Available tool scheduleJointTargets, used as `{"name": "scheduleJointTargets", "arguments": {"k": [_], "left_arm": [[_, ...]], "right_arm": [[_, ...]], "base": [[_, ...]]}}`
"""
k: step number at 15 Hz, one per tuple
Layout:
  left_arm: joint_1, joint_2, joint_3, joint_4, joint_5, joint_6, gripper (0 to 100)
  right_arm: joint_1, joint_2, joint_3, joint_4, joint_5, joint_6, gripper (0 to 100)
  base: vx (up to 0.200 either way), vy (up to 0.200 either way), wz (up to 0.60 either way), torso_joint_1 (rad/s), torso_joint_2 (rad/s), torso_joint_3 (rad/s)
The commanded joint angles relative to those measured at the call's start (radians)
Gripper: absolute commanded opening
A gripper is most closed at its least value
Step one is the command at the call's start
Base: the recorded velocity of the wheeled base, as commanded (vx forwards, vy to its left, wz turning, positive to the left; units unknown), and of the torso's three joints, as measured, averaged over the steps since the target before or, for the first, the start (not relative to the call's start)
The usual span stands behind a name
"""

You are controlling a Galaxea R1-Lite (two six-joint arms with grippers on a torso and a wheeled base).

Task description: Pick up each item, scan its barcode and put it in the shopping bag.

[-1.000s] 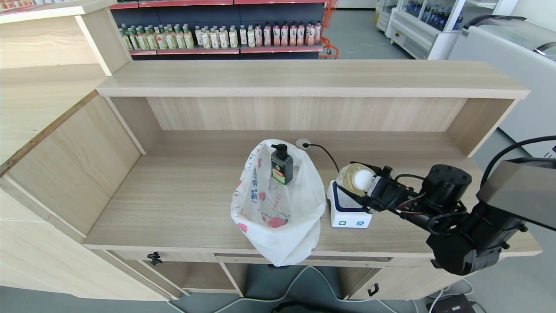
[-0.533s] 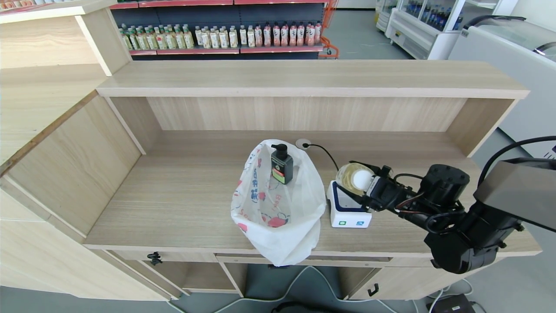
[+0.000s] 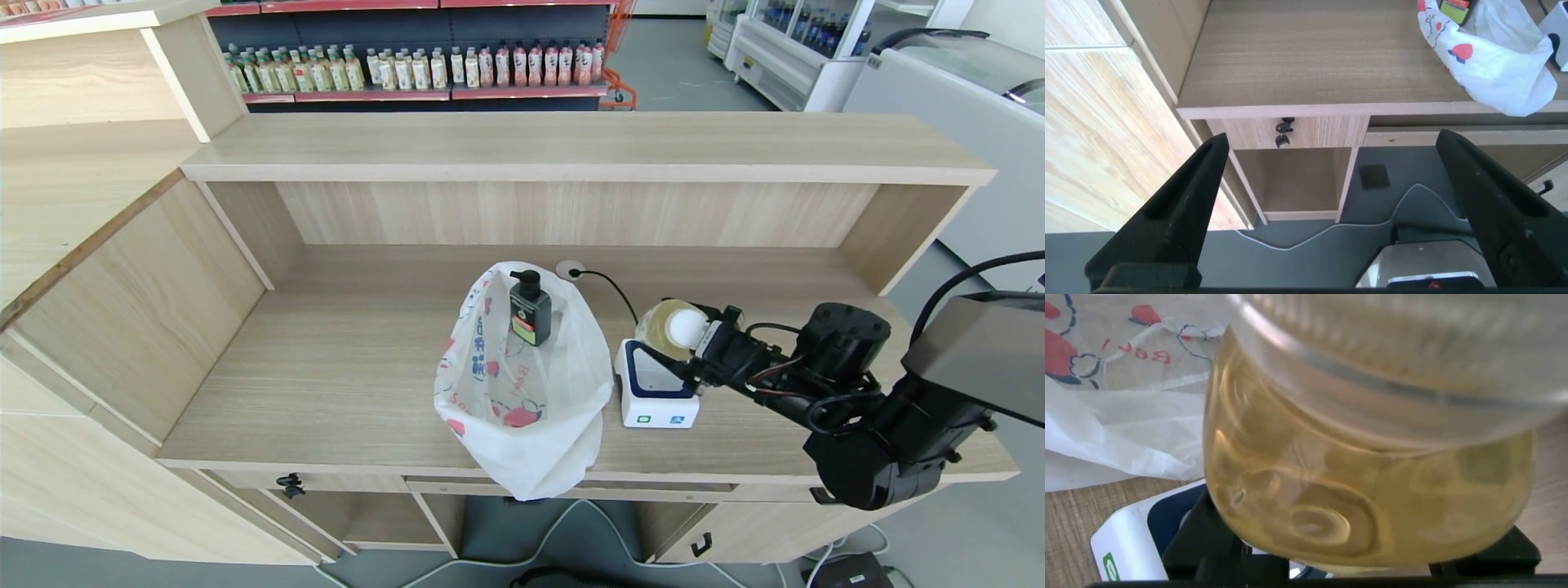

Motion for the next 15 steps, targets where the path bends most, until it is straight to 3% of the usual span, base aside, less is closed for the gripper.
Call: {"name": "scheduleJointTargets", "arguments": {"k": [1, 4, 7, 10, 11, 13, 15], "left_arm": [[0.000, 0.000, 0.000, 0.000, 0.000, 0.000, 100], [0.000, 0.000, 0.000, 0.000, 0.000, 0.000, 100], [0.000, 0.000, 0.000, 0.000, 0.000, 0.000, 100], [0.000, 0.000, 0.000, 0.000, 0.000, 0.000, 100], [0.000, 0.000, 0.000, 0.000, 0.000, 0.000, 100], [0.000, 0.000, 0.000, 0.000, 0.000, 0.000, 100], [0.000, 0.000, 0.000, 0.000, 0.000, 0.000, 100]], "right_arm": [[-0.016, -0.226, 0.078, -0.013, -0.010, 0.156, 0], [-0.140, -0.399, 0.231, -0.013, -0.070, 0.299, 0], [-0.203, -0.459, 0.243, 0.045, -0.128, 0.448, 0], [-0.283, -0.513, 0.309, 0.119, -0.151, 0.490, 0], [-0.290, -0.516, 0.308, 0.134, -0.151, 0.504, 0], [-0.276, -0.542, 0.303, 0.174, -0.152, 0.702, 0], [-0.232, -0.557, 0.286, 0.223, -0.154, 0.793, 0]], "base": [[0.000, 0.000, 0.00, 0.000, 0.00, 0.000], [0.000, 0.000, 0.00, 0.000, 0.00, 0.000], [0.000, 0.000, 0.00, 0.000, 0.00, 0.000], [0.000, 0.000, 0.00, 0.000, 0.00, 0.000], [0.000, 0.000, 0.00, 0.000, 0.00, 0.000], [0.000, 0.000, 0.00, 0.000, 0.00, 0.000], [0.000, 0.000, 0.00, 0.000, 0.00, 0.000]]}}
